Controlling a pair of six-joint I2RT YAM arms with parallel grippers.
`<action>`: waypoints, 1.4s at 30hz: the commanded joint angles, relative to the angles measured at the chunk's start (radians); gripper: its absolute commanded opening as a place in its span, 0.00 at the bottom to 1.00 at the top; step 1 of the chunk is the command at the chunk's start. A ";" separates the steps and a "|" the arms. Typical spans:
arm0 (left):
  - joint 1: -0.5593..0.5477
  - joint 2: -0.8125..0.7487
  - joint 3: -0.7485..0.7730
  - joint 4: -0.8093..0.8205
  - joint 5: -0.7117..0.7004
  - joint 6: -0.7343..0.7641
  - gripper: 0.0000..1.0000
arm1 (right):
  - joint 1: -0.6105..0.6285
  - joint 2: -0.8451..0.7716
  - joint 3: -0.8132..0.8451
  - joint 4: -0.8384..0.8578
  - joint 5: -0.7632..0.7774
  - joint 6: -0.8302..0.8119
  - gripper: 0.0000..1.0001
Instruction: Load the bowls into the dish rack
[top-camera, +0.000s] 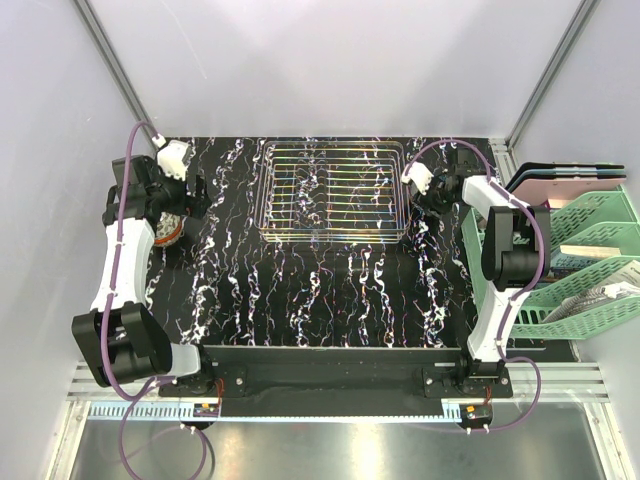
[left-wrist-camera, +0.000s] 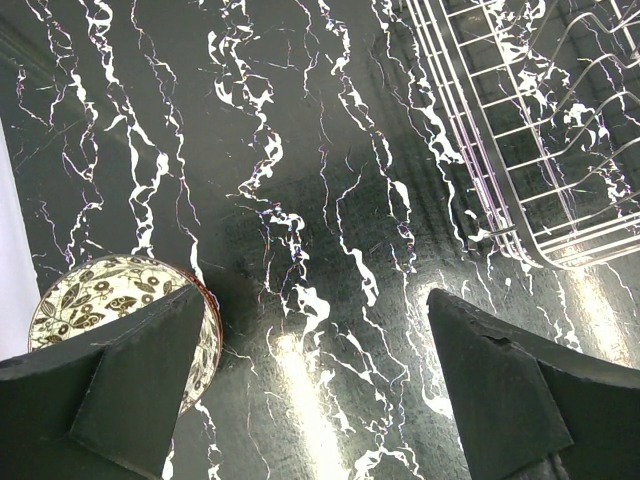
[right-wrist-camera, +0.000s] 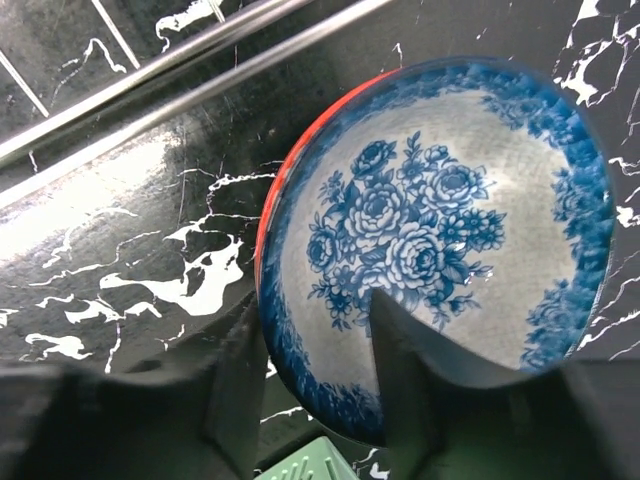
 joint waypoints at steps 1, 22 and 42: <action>0.008 -0.009 0.018 0.030 0.003 -0.011 0.99 | -0.004 -0.002 0.006 0.023 0.002 -0.007 0.43; 0.013 -0.035 0.041 0.025 0.032 -0.024 0.99 | -0.032 -0.347 -0.310 -0.061 -0.093 -0.057 0.04; 0.024 -0.083 0.060 -0.007 -0.005 0.001 0.99 | 0.316 -0.798 -0.594 -0.350 -0.047 -0.058 0.03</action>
